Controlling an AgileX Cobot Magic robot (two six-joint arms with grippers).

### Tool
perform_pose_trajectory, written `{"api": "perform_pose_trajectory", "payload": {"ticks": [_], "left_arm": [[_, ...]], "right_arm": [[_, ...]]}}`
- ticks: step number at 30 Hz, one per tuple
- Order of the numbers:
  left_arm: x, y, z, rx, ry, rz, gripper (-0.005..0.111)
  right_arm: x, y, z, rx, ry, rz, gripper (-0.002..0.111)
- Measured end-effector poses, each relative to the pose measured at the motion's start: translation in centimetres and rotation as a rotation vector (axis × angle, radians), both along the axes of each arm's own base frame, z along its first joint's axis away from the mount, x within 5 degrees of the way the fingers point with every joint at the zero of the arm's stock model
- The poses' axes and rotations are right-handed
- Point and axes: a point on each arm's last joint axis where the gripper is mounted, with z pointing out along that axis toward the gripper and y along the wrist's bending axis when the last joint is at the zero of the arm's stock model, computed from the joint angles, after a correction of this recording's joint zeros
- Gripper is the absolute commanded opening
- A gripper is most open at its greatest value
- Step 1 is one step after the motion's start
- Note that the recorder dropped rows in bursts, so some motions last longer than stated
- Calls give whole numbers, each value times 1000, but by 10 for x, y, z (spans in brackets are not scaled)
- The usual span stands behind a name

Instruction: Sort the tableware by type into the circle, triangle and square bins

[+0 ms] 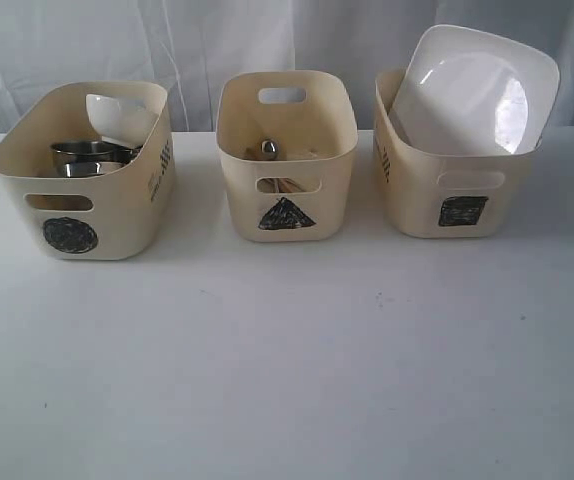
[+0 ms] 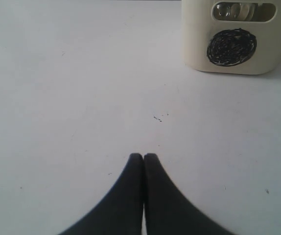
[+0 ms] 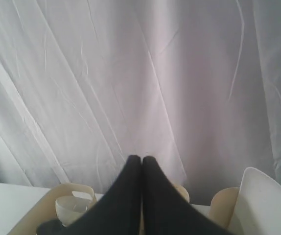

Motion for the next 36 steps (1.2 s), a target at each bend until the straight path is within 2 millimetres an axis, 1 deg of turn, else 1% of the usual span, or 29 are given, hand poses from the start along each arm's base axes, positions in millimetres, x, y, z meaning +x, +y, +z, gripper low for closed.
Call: {"api": "perform_pose_trajectory", "payload": {"ticks": [3,5,6,8,11,12,14,17,20,22,24,27,31,36], "left_arm": [[0,0,0,0,0,0,0],[0,0,0,0,0,0,0],[0,0,0,0,0,0,0],[0,0,0,0,0,0,0],[0,0,0,0,0,0,0],[0,0,0,0,0,0,0],[0,0,0,0,0,0,0],[0,0,0,0,0,0,0],[0,0,0,0,0,0,0],[0,0,0,0,0,0,0],[0,0,0,0,0,0,0],[0,0,0,0,0,0,0],[0,0,0,0,0,0,0],[0,0,0,0,0,0,0]], "right_arm": [[-45,11,0,2,-50,-22,0],[-79,21,-3,-6,-84,-16,0],[-92,26,-7,-8,-91,-6,0],[-126,40,-12,-24,-122,41,0],[-171,58,-23,-77,-171,122,0],[-185,62,-26,-93,-195,141,0],[-204,66,-39,-138,-208,180,0],[-217,66,-60,-184,-175,201,0],[-219,62,-76,-136,-115,169,0],[-217,56,-80,-107,-106,108,0],[-214,51,-79,-108,-134,44,0],[-213,43,-70,-116,-228,-59,0],[-213,38,-65,-122,-291,-118,0],[-212,35,-66,-197,-296,-158,0]]}}
